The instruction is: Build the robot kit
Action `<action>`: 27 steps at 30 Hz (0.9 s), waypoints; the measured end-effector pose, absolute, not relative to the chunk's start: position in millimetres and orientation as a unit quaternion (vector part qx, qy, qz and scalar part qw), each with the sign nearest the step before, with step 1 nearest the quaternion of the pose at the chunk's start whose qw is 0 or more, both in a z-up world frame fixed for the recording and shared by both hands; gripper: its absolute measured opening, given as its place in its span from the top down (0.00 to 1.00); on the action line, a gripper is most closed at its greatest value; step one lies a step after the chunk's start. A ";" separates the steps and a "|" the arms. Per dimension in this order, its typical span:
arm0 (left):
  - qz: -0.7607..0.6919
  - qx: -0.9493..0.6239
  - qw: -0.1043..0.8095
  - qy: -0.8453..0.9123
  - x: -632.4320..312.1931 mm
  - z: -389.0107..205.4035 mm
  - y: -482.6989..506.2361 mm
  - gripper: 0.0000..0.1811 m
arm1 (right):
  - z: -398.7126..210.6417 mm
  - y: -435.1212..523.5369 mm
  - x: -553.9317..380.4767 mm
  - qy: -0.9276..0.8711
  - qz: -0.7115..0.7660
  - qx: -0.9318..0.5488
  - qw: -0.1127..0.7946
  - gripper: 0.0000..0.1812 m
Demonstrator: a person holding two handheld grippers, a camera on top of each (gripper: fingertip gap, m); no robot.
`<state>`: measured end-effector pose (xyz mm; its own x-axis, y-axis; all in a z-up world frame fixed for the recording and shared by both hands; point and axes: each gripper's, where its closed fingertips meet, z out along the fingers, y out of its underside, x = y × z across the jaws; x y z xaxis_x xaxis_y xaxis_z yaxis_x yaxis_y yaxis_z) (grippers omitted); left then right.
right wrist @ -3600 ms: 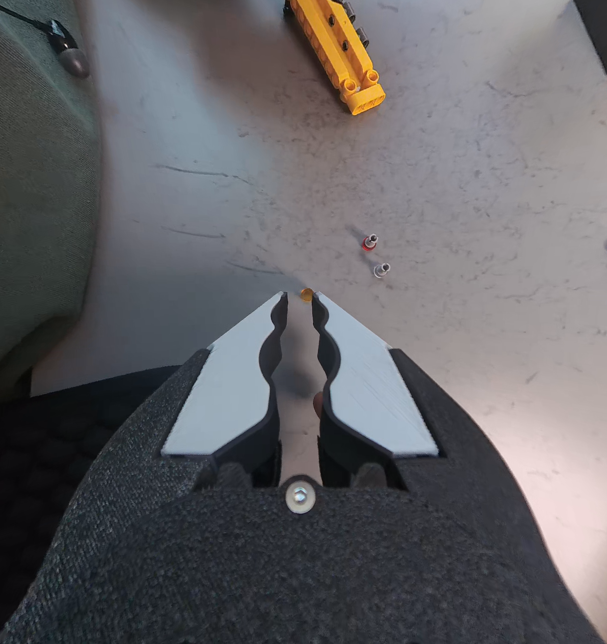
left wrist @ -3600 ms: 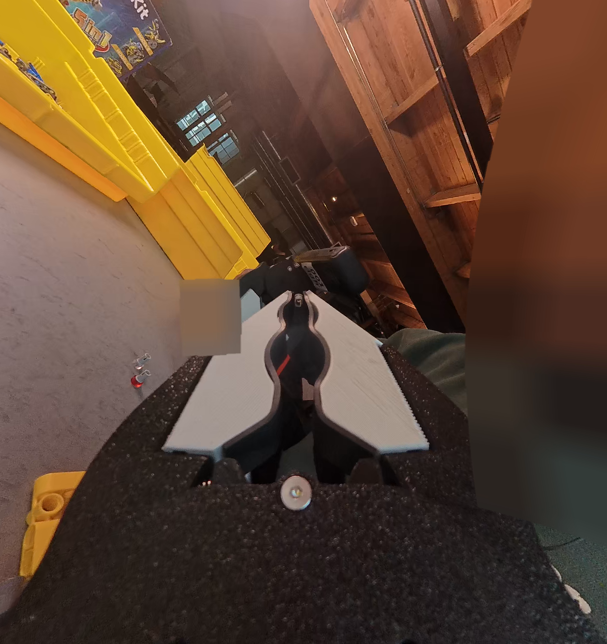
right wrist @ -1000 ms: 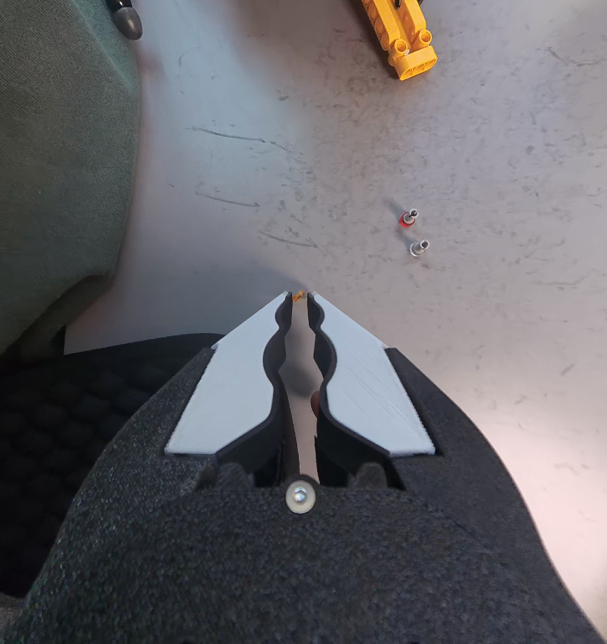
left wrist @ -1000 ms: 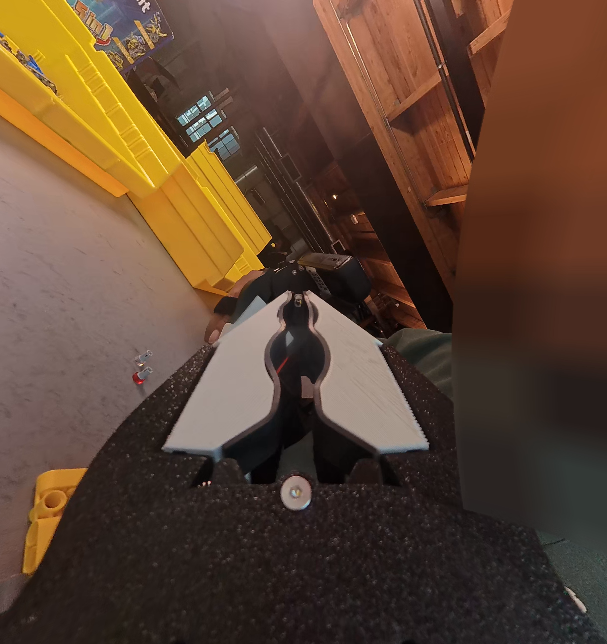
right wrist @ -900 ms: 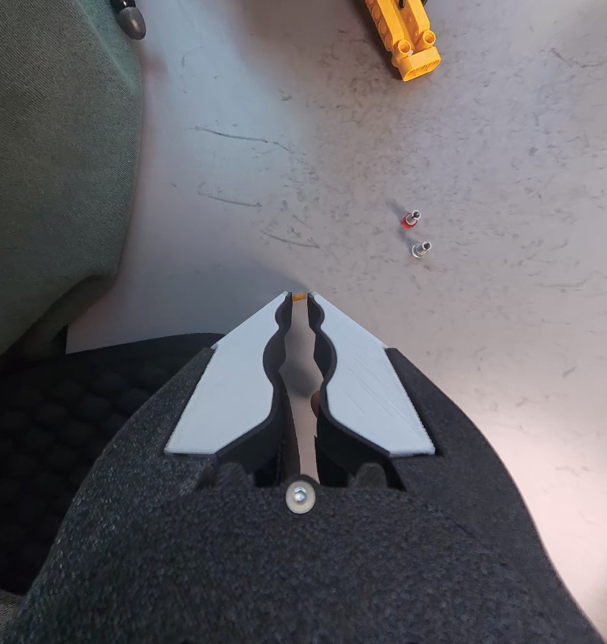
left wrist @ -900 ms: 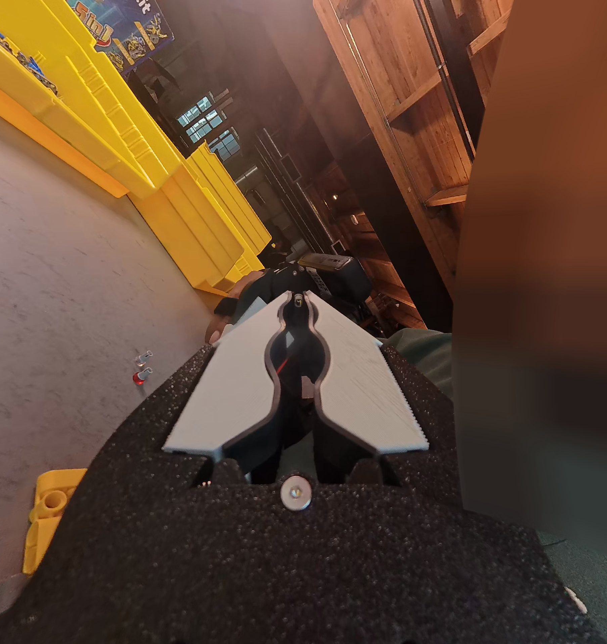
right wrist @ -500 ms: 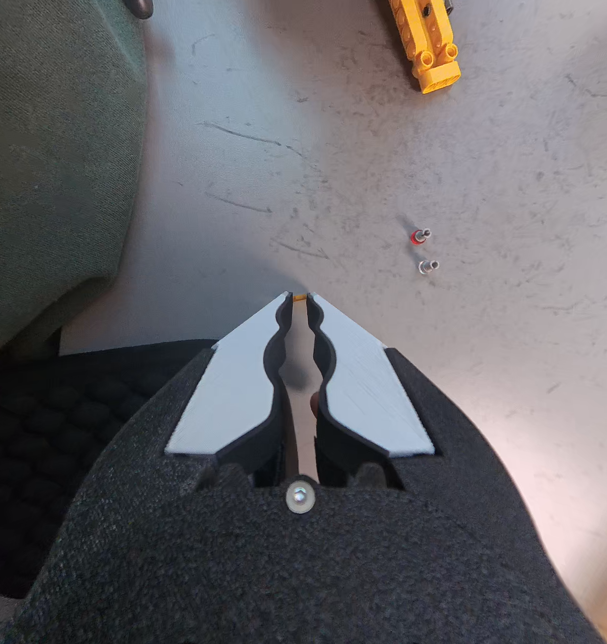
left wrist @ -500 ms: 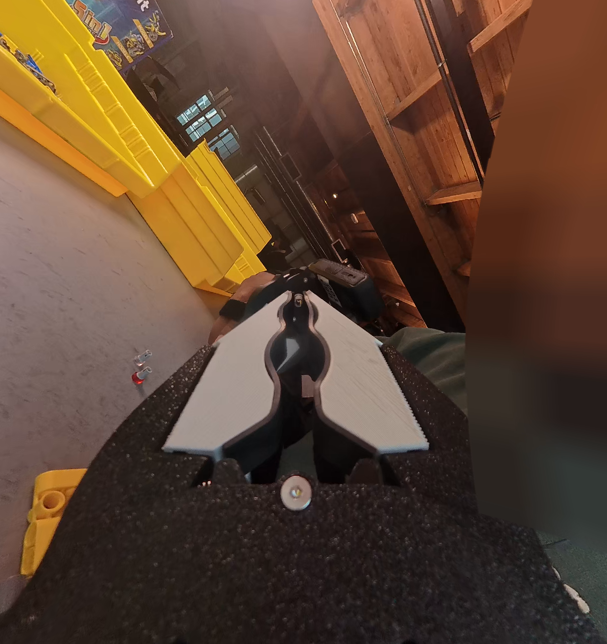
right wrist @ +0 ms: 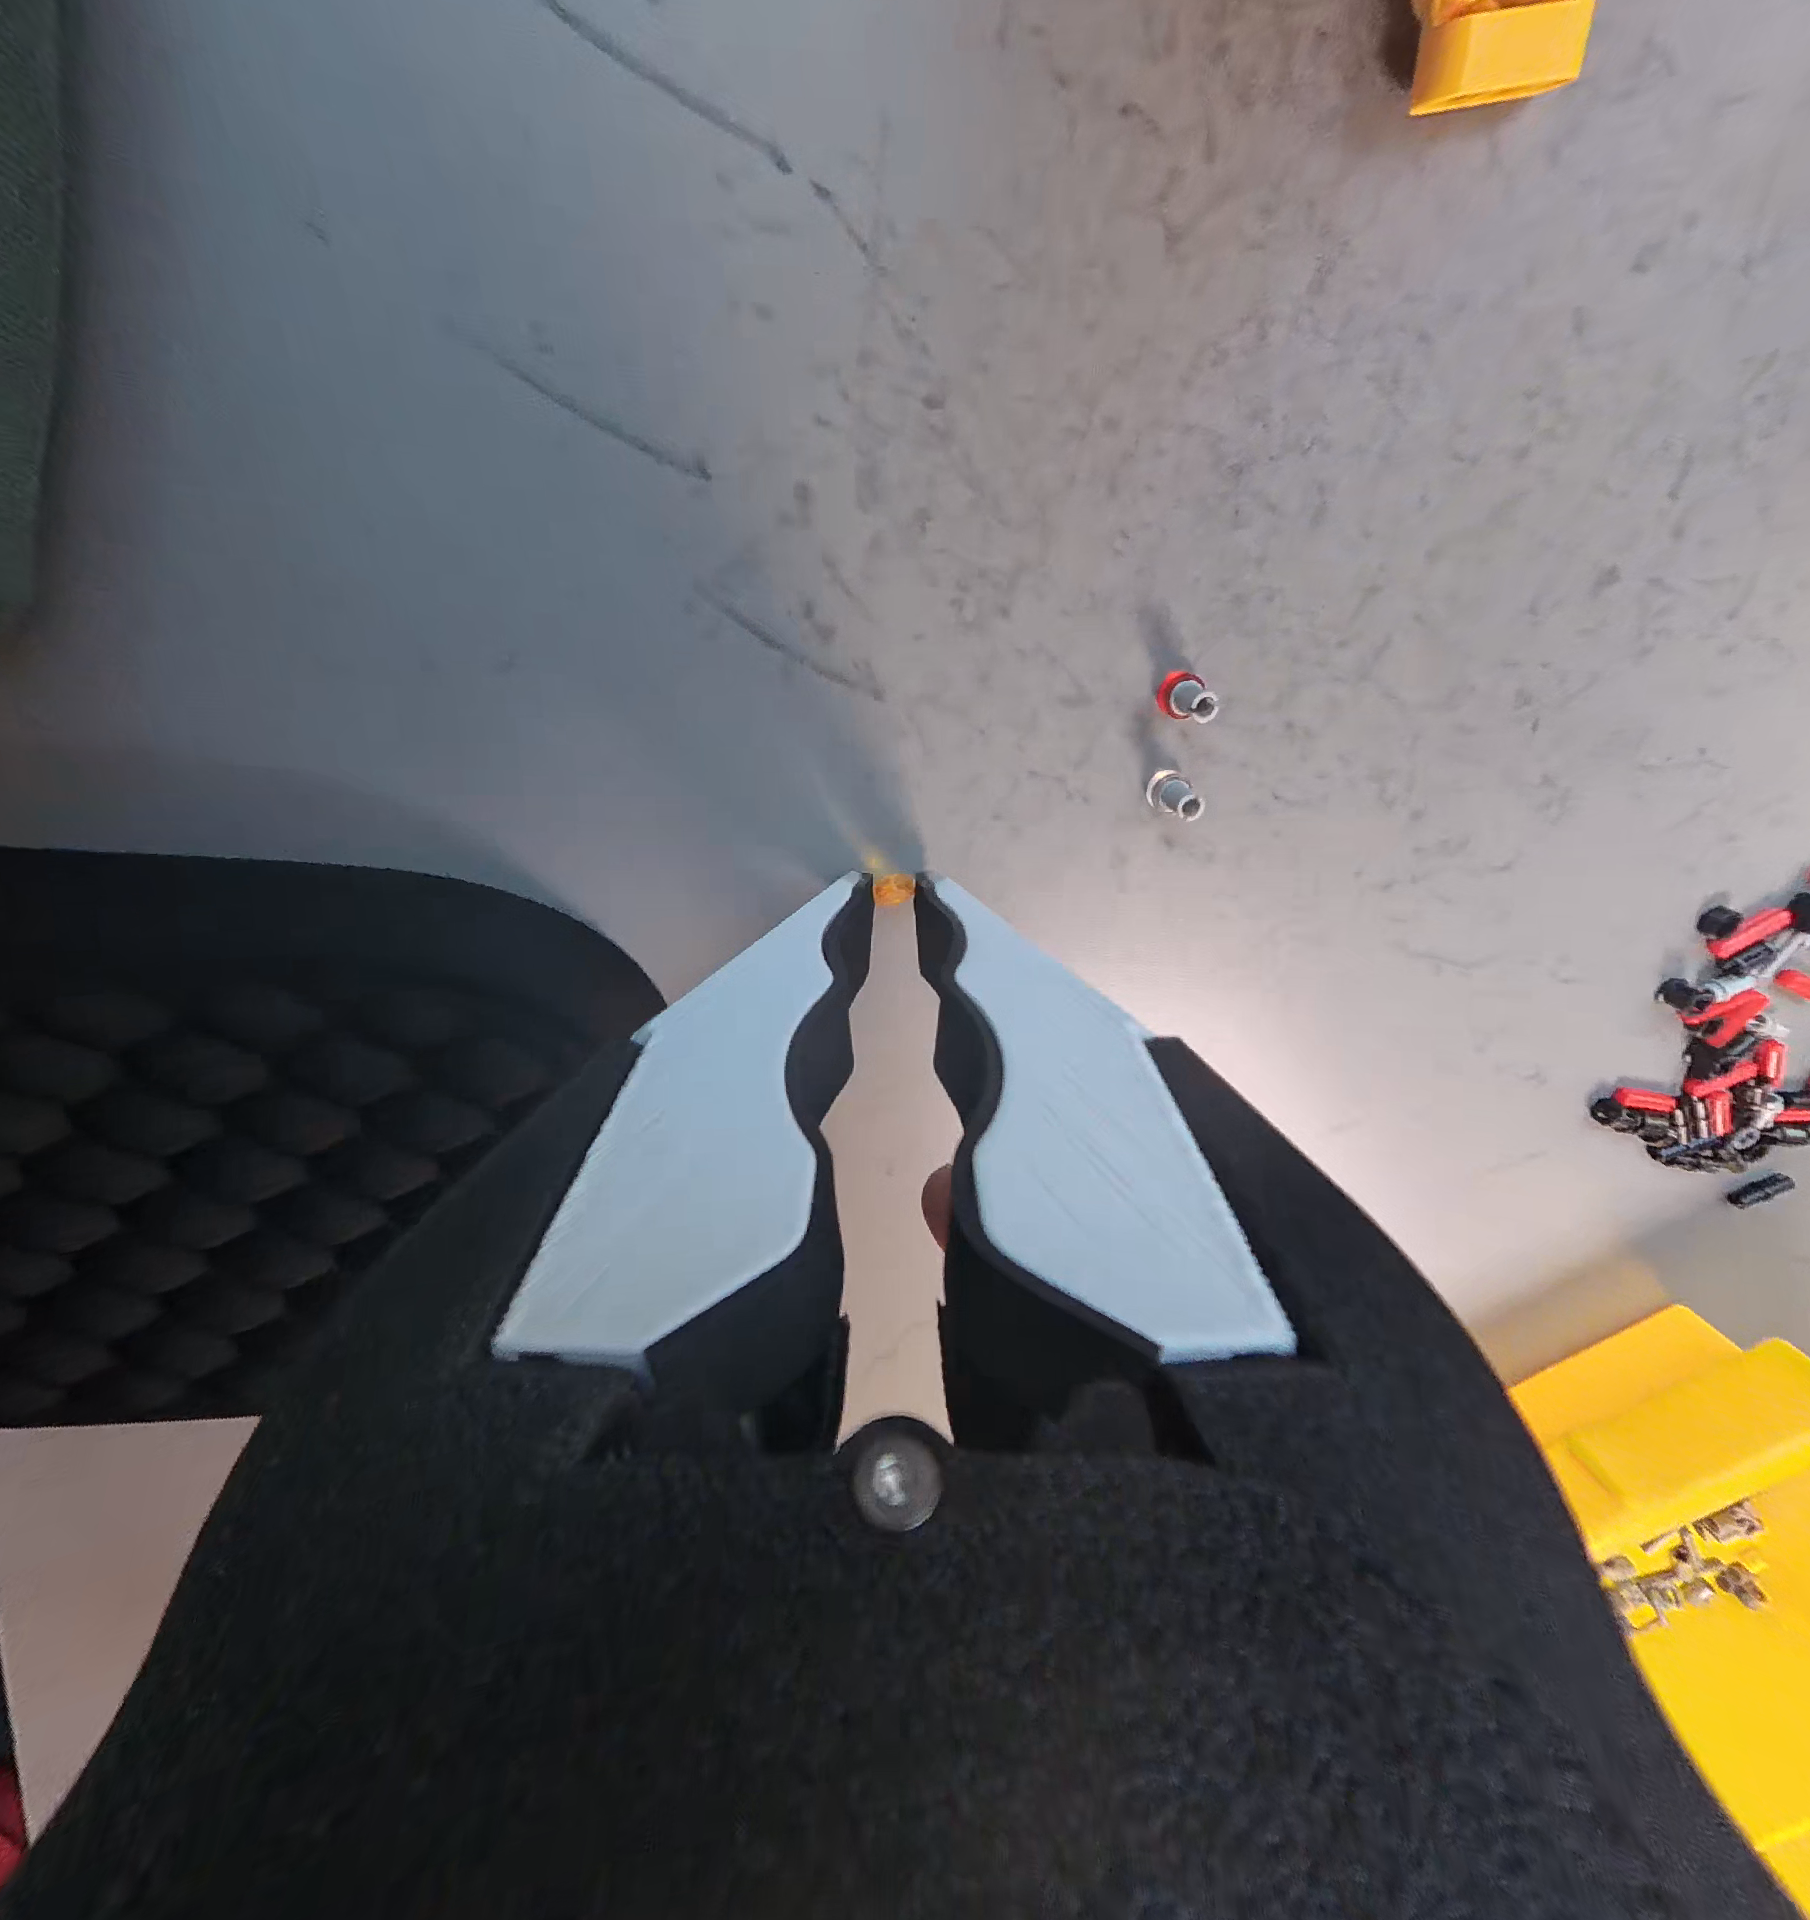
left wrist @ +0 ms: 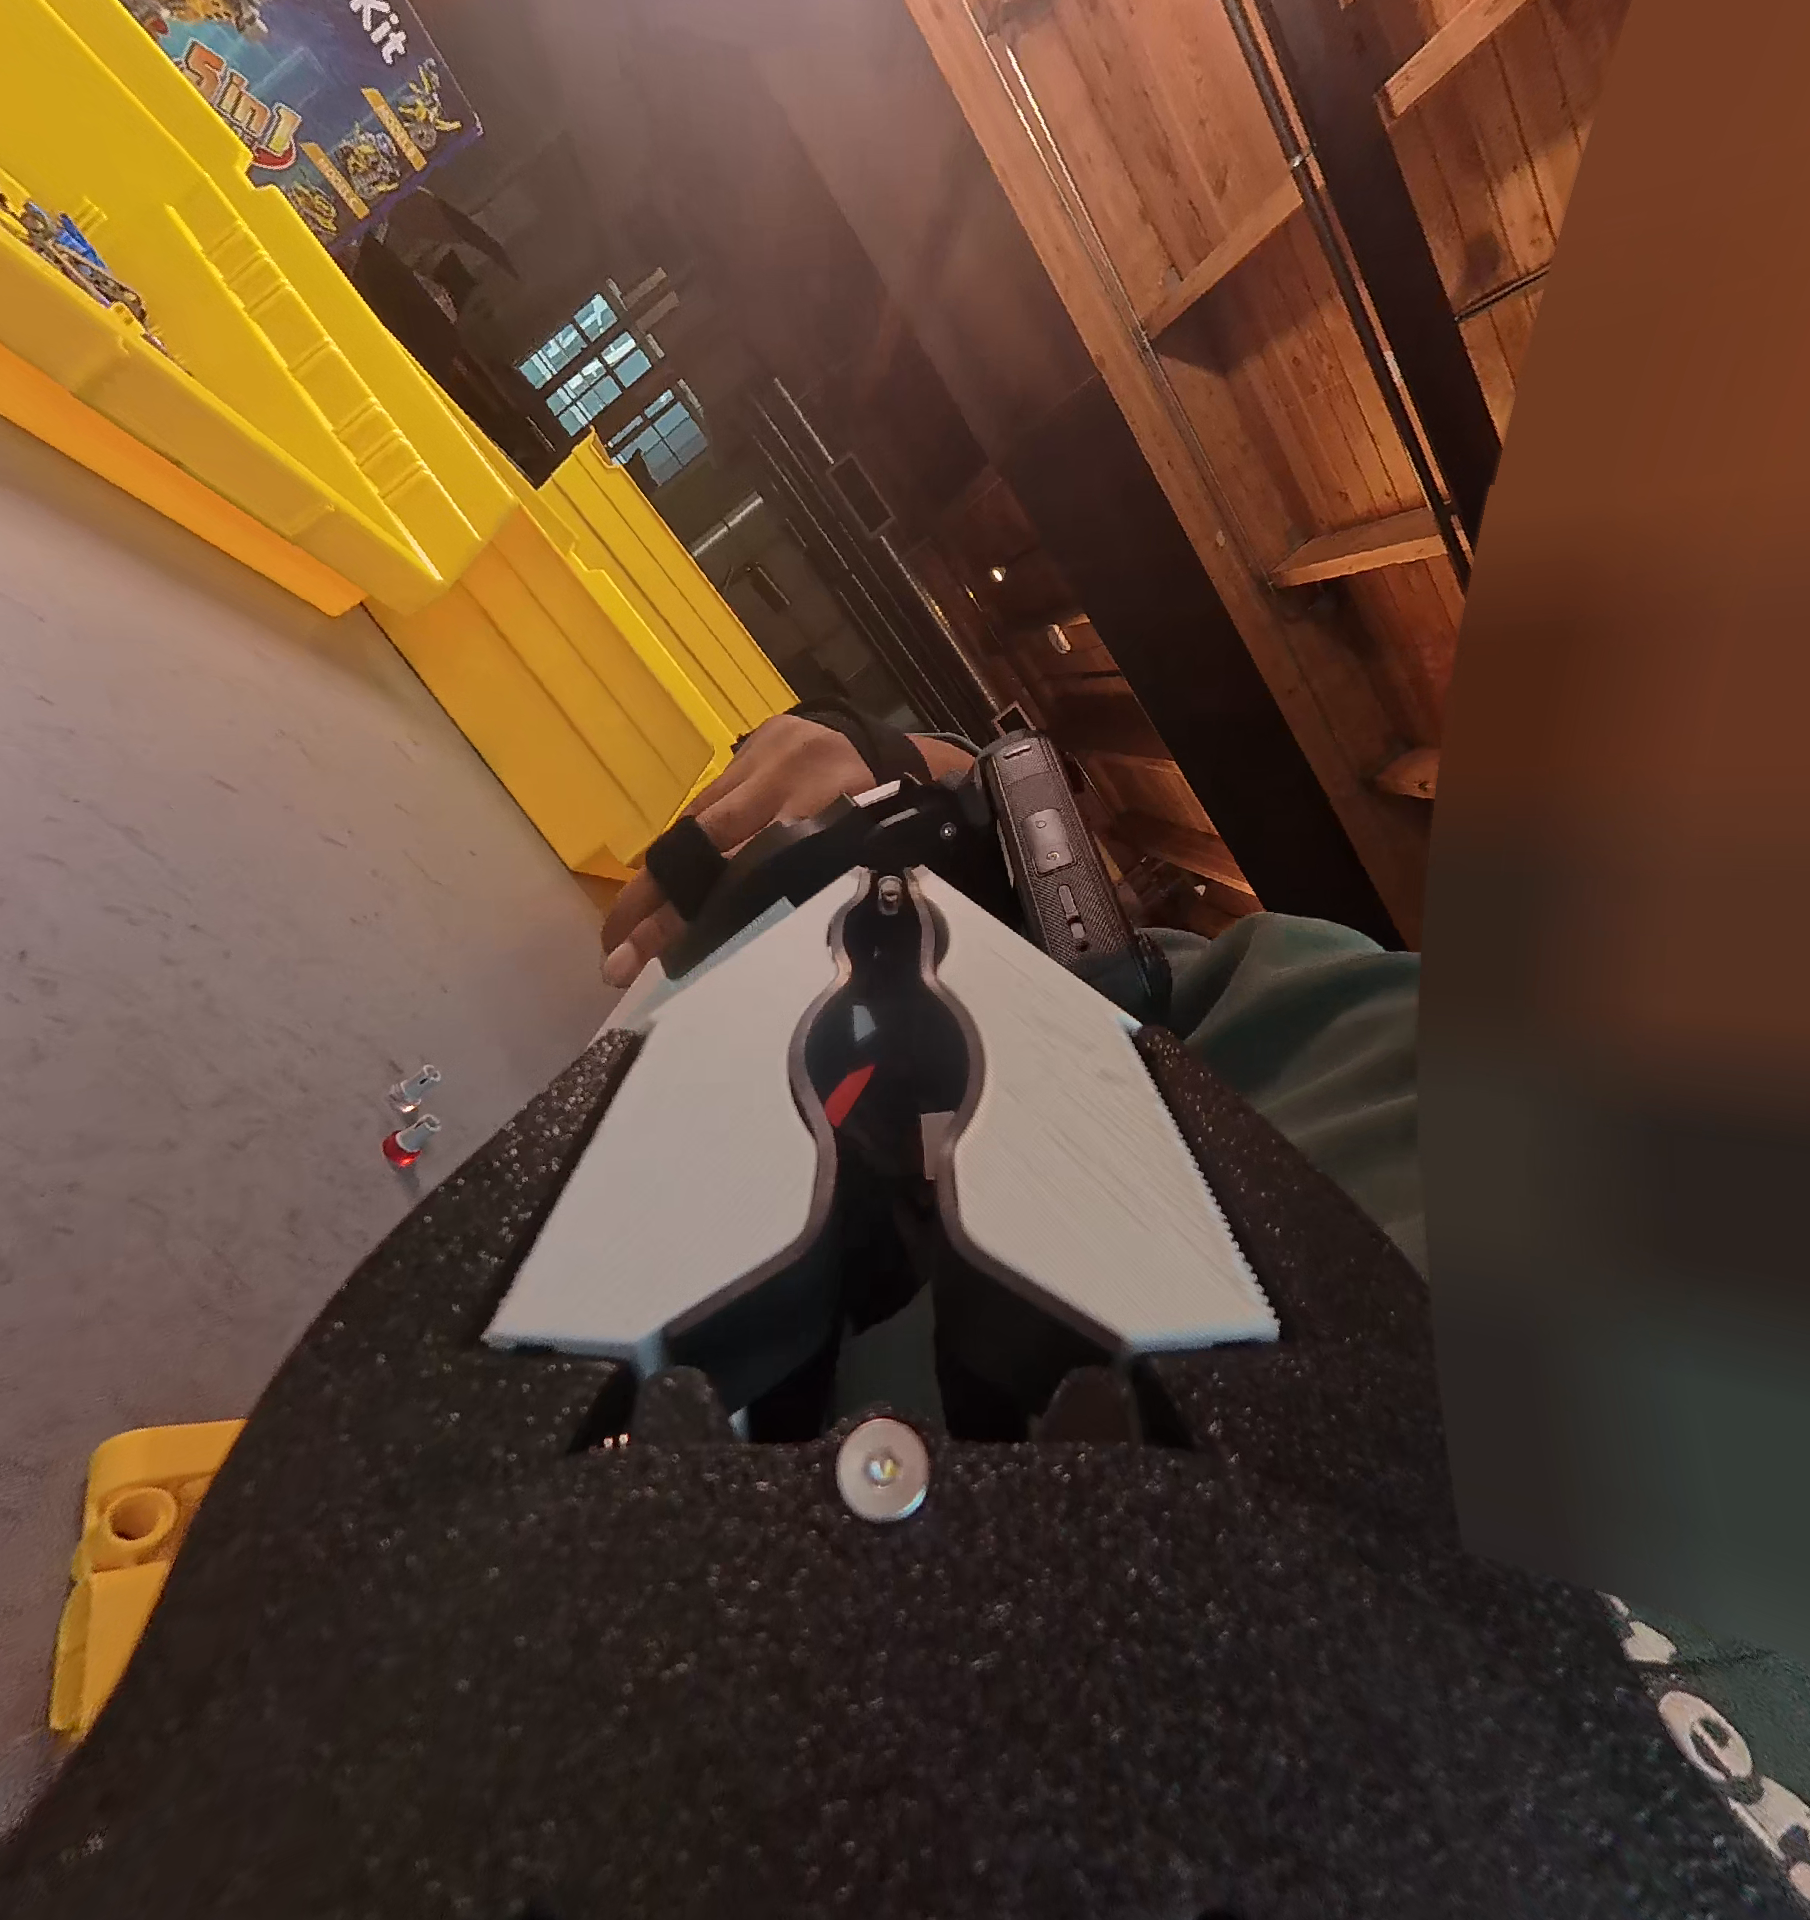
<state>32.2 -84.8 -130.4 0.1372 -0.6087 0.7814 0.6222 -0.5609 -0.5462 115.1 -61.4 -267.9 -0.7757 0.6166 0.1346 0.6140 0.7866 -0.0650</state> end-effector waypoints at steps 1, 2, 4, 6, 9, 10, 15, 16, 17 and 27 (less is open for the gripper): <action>-0.656 -0.591 0.469 -0.004 32.6 -129.8 -85.5 0.98 | -267.8 -60.8 115.1 -0.942 0.008 -0.328 0.071 0.96; -0.657 -0.590 0.470 -0.002 33.0 -128.9 -86.2 0.98 | -267.9 -61.5 113.6 -0.940 0.015 -0.333 0.072 0.96; -0.656 -0.590 0.471 0.003 33.8 -127.6 -87.5 0.98 | -267.9 -61.6 113.8 -0.936 0.021 -0.343 0.071 0.96; -0.657 -0.589 0.471 0.006 34.9 -126.7 -88.6 0.98 | -268.0 -61.5 113.8 -0.931 0.032 -0.357 0.072 0.96; -0.657 -0.589 0.470 0.010 36.7 -125.5 -90.3 0.98 | -267.6 -60.2 114.3 -0.918 0.060 -0.383 0.076 0.95; -0.657 -0.589 0.470 0.012 36.9 -125.1 -90.7 0.98 | -267.2 -59.8 114.8 -0.914 0.071 -0.393 0.076 0.94; -0.656 -0.590 0.470 0.012 37.0 -125.8 -90.4 0.98 | -265.0 -59.9 115.9 -0.888 0.134 -0.431 0.088 0.93; -0.656 -0.592 0.468 0.012 37.7 -126.6 -90.2 0.98 | -265.2 -60.6 115.4 -0.884 0.143 -0.435 0.090 0.93; -0.656 -0.593 0.467 0.012 38.5 -127.7 -89.9 0.98 | -265.7 -61.3 114.7 -0.882 0.151 -0.438 0.091 0.93; -0.649 -0.604 0.462 0.003 38.1 -136.1 -85.3 0.98 | -268.8 -65.7 113.8 -0.896 0.149 -0.415 0.051 0.95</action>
